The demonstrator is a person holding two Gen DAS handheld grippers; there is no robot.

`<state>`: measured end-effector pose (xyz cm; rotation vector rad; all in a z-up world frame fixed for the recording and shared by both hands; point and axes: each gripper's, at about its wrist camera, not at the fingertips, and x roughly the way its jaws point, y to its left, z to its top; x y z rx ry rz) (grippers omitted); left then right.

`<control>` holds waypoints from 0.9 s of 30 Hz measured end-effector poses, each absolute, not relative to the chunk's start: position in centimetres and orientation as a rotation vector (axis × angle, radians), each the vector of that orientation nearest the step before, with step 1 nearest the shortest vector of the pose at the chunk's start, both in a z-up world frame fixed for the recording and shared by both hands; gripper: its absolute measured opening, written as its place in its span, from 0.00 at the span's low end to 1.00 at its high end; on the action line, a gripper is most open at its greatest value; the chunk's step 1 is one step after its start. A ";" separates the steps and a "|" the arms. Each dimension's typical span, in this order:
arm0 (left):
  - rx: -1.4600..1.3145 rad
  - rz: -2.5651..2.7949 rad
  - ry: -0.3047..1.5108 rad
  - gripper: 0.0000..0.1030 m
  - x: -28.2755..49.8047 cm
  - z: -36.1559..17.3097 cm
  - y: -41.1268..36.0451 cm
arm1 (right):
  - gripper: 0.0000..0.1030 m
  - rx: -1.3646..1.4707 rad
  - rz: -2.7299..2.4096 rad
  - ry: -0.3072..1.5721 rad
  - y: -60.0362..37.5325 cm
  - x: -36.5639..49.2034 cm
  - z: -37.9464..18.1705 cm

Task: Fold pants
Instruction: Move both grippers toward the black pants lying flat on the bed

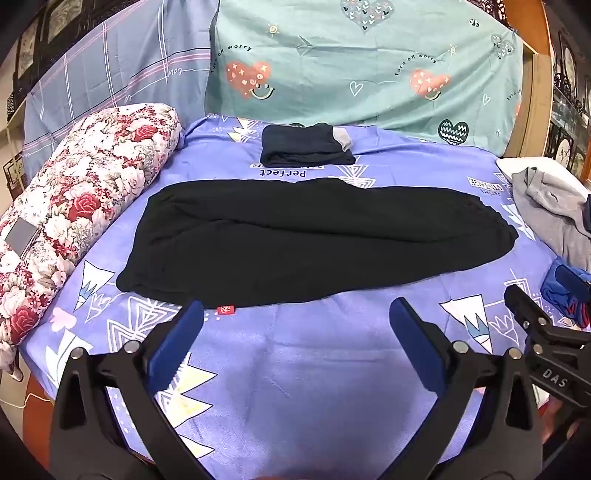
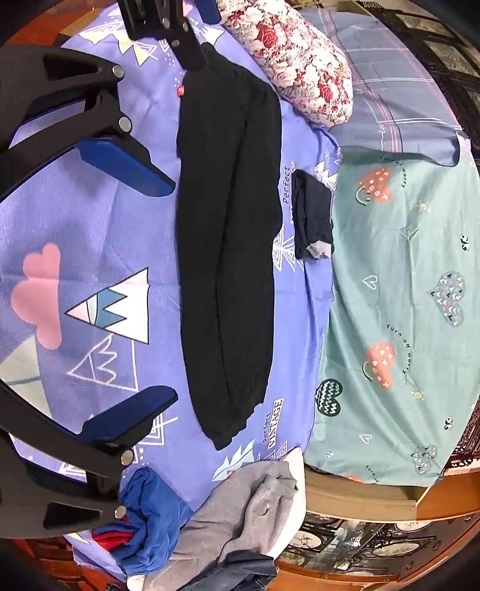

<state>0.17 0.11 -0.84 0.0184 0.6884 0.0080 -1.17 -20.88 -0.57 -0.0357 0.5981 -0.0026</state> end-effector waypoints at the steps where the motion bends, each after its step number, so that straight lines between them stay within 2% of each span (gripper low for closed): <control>1: 0.020 0.011 0.686 0.98 0.3 -1.0 0.3 | 0.99 -0.034 0.004 0.596 -20.9 -1.2 -0.6; 27: 0.001 0.034 0.756 0.98 3.6 -3.2 0.8 | 0.99 0.018 0.087 0.631 -20.7 1.4 -2.5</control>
